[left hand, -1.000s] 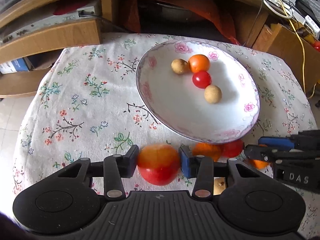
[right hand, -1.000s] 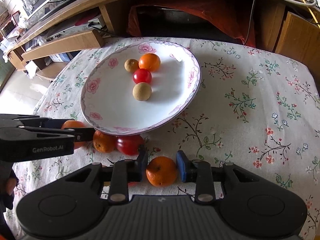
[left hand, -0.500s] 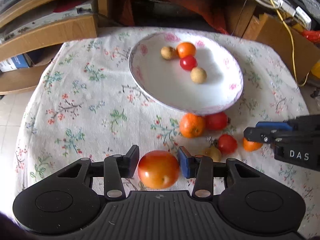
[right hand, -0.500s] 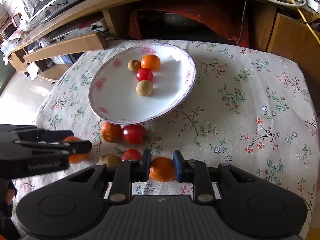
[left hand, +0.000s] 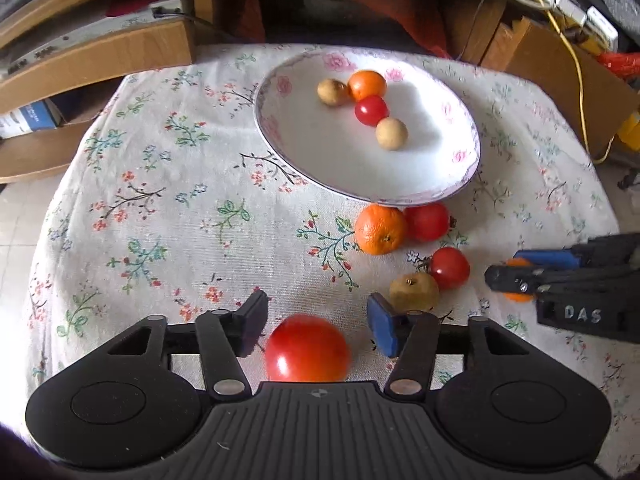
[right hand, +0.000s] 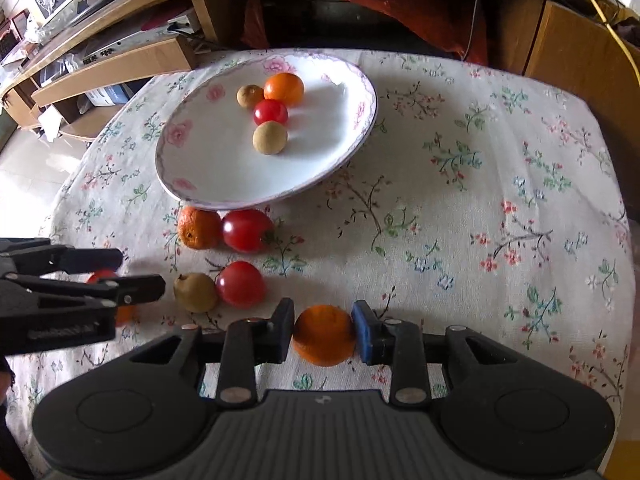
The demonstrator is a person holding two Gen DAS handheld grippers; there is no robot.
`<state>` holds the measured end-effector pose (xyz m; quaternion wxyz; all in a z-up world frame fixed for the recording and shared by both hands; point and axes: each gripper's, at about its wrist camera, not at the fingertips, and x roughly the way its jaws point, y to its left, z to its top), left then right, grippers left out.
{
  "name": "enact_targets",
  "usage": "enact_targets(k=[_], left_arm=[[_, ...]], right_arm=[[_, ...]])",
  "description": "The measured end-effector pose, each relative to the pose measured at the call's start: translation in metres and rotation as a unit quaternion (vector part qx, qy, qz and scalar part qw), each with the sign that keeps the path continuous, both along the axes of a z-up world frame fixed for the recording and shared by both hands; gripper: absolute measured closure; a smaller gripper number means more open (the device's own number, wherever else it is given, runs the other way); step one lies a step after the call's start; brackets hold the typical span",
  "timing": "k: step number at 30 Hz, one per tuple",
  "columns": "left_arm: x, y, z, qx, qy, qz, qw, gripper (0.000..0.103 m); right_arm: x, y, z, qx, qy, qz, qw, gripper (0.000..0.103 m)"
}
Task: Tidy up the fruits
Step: 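Lift the mandarin with the right gripper while the left gripper lifts the large tomato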
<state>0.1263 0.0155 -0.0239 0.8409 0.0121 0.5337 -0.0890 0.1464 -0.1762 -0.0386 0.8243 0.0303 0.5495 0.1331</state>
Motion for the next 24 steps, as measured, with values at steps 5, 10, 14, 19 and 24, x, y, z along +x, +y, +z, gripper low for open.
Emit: enact_targets(k=[5, 10, 14, 19, 24], left_arm=[[-0.006, 0.002, 0.001, 0.002, 0.001, 0.004, 1.0000, 0.035], [-0.004, 0.002, -0.009, 0.008, 0.007, 0.012, 0.9999, 0.038], [-0.005, -0.001, -0.008, 0.022, 0.005, 0.009, 0.9997, 0.050], [-0.008, -0.002, -0.005, 0.027, 0.010, 0.002, 0.9996, 0.040], [-0.012, -0.005, -0.003, 0.027, 0.007, -0.001, 0.9996, 0.021]], right_arm=[[-0.008, 0.000, 0.001, -0.005, -0.008, -0.001, 1.000, 0.080], [-0.014, -0.001, 0.002, -0.005, -0.008, -0.002, 1.000, 0.080], [-0.016, 0.001, 0.002, -0.008, -0.010, -0.001, 1.000, 0.080], [-0.016, 0.002, 0.004, -0.012, -0.012, -0.002, 1.000, 0.080], [-0.017, 0.003, 0.002, -0.015, -0.012, -0.003, 1.000, 0.080]])
